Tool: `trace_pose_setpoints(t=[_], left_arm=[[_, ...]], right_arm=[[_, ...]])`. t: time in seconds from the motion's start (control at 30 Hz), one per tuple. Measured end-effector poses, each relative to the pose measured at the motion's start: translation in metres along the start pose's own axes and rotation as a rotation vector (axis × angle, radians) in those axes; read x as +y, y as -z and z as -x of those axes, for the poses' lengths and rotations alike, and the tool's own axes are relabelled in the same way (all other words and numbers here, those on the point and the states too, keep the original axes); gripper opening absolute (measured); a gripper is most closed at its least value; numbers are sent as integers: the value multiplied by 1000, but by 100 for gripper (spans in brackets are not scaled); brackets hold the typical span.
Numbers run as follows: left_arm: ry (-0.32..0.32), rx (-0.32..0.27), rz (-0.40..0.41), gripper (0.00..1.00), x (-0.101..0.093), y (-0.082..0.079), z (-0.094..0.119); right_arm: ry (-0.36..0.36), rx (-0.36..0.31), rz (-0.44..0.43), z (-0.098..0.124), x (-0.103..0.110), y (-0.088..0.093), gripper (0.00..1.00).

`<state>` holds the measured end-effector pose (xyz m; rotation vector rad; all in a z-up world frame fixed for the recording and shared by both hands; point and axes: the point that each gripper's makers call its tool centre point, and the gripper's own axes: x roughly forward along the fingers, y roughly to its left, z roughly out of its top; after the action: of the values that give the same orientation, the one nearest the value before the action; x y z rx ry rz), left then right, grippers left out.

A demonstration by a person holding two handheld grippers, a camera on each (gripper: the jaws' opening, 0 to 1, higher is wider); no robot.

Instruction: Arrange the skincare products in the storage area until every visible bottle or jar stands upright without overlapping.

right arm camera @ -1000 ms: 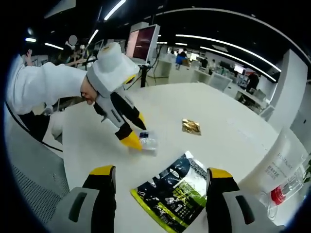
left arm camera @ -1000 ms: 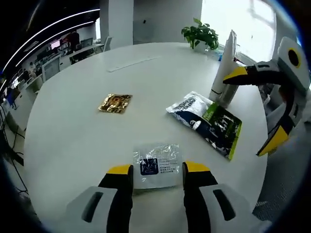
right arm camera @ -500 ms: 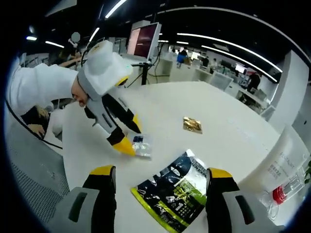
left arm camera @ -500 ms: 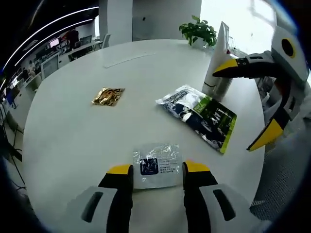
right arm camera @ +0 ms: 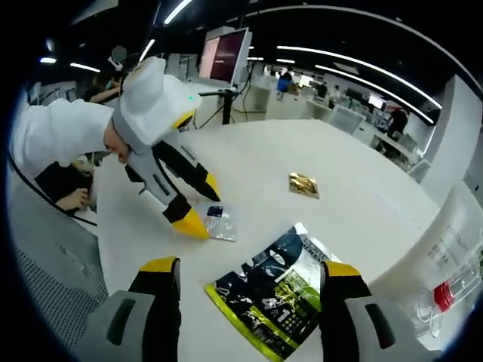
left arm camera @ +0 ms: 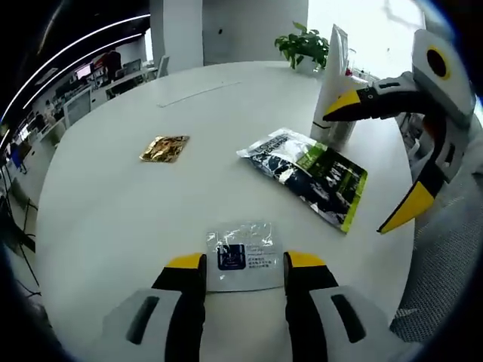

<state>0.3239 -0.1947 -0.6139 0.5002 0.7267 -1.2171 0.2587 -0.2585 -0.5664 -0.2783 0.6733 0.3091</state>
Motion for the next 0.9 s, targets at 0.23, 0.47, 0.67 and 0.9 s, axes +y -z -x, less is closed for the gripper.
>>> trace_pose_setpoints(t=[0.23,0.47,0.67,0.9], left_arm=[[12,-39,20,39,-1,-6,5],[13,-58,52,36,3,-3,15],[31,-66,79,36,8,3,18],[52,-81,101,35,8,3,17]], right_arm=[[-28,8,-16,-3,8,4,70],[-154,-14,-196,-10,37,4,69],[-281,-50,-413,-15,65,-10,71],[-327,-53,-474,-29,80,-22,77]])
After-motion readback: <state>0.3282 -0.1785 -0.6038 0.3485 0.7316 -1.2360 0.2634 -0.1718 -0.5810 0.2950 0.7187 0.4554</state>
